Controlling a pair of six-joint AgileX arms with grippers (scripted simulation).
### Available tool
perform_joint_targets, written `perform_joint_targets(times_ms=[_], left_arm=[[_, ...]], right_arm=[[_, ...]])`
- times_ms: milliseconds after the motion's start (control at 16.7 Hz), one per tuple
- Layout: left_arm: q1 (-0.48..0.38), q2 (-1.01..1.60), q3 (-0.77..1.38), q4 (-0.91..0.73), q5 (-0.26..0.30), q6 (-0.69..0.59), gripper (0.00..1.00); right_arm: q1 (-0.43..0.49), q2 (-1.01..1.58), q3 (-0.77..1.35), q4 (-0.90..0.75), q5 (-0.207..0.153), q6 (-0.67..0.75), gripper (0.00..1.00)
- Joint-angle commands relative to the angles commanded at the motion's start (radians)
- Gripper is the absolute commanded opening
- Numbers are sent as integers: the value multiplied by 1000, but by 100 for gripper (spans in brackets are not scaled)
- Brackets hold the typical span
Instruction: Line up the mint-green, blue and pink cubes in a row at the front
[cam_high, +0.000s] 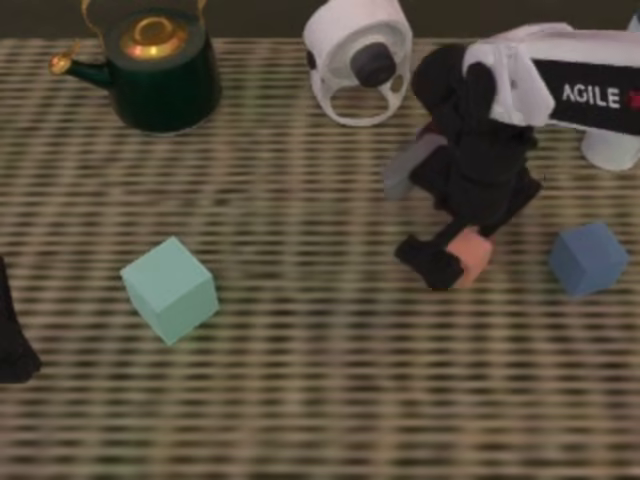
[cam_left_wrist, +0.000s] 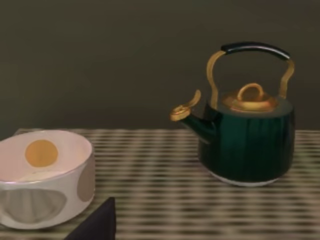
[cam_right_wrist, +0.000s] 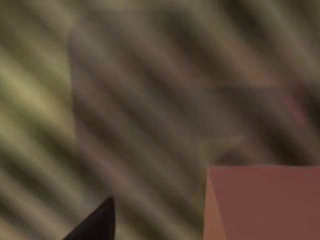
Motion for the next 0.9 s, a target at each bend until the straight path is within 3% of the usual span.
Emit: perform_joint_targets(times_ms=[360,900], left_arm=[[0,0,0,0,0,0,100],[0,0,0,0,0,0,100]], right_arm=[[1,21,-39,50,0,1,100],[1,21,-39,50,0,1,32]])
